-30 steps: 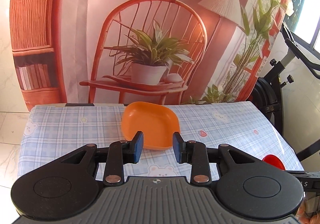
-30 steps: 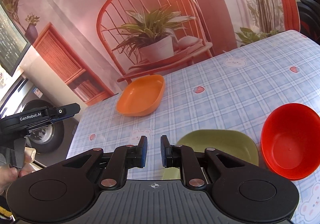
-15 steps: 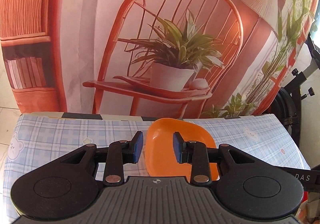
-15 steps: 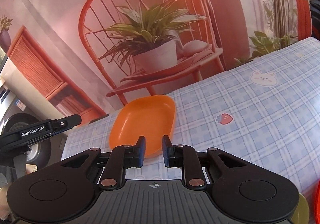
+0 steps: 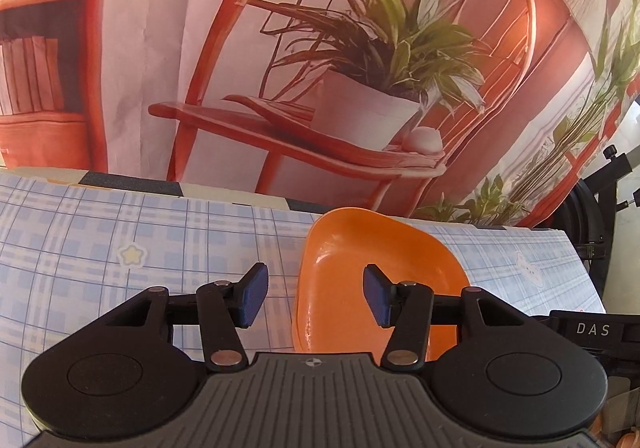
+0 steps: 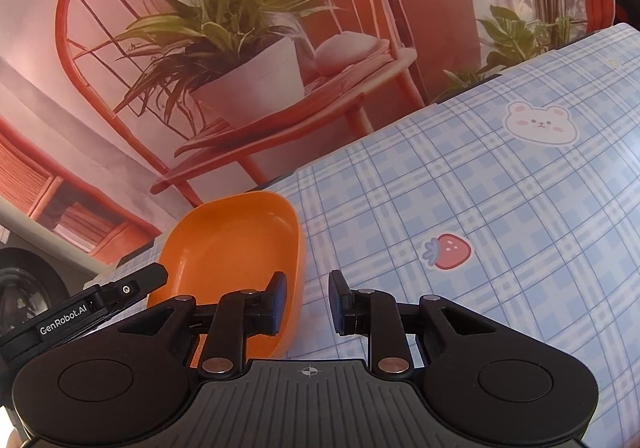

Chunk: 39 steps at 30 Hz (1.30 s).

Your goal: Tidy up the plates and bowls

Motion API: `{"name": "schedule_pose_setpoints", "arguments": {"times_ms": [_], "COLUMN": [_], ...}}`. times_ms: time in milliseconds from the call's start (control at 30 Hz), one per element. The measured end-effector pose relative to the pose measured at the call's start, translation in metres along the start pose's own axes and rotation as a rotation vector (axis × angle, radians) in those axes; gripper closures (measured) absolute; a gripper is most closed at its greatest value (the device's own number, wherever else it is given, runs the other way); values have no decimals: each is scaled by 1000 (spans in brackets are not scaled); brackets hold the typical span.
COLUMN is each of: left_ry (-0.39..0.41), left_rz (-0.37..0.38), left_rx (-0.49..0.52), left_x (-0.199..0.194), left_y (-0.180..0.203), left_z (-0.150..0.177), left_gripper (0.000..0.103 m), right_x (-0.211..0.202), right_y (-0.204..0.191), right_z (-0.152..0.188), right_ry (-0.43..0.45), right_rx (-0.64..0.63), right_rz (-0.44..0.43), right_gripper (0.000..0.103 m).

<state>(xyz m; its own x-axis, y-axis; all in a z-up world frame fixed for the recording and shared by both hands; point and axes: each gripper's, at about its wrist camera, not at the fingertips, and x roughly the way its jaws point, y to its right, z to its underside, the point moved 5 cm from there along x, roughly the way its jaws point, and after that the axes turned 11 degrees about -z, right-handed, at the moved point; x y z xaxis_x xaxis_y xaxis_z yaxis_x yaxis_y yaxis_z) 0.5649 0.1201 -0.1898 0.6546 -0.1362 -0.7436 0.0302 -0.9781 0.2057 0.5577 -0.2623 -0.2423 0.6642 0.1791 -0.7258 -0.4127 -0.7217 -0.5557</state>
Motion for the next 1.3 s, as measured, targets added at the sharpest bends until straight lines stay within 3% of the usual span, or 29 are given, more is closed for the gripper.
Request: {"name": "schedule_pose_setpoints", "arguments": {"times_ms": [67,133,233,367,467,533,867,1300], "left_ry": [-3,-8,-16,-30,-37,-33,-19,38], "left_rz": [7,1,-3,-6,-4,-3,-26,-2], "left_rx": [3,10,7,36,47,29,89,145], "left_x": [2,3,4,2,-1,-6,-43,-121], "left_y": [1,3,3,4,3,0,4,34], "left_z": [1,2,4,9,13,17,25,45], "left_gripper": [55,70,73,87,88,88,88,88], "right_x": [4,8,10,10,8,6,-27,-116], "right_y": [0,-2,-4,-6,-5,-2,-13,-18], "right_z": [0,0,1,5,8,10,32,52], "right_ry": [-4,-14,-25,-35,-29,-37,-40,38], "right_rx": [6,-2,-6,-9,-16,-1,20,60], "right_rz": [-6,-5,-18,-19,-1,-5,-14,-88], "right_gripper": [79,79,80,84,86,92,93,93]}}
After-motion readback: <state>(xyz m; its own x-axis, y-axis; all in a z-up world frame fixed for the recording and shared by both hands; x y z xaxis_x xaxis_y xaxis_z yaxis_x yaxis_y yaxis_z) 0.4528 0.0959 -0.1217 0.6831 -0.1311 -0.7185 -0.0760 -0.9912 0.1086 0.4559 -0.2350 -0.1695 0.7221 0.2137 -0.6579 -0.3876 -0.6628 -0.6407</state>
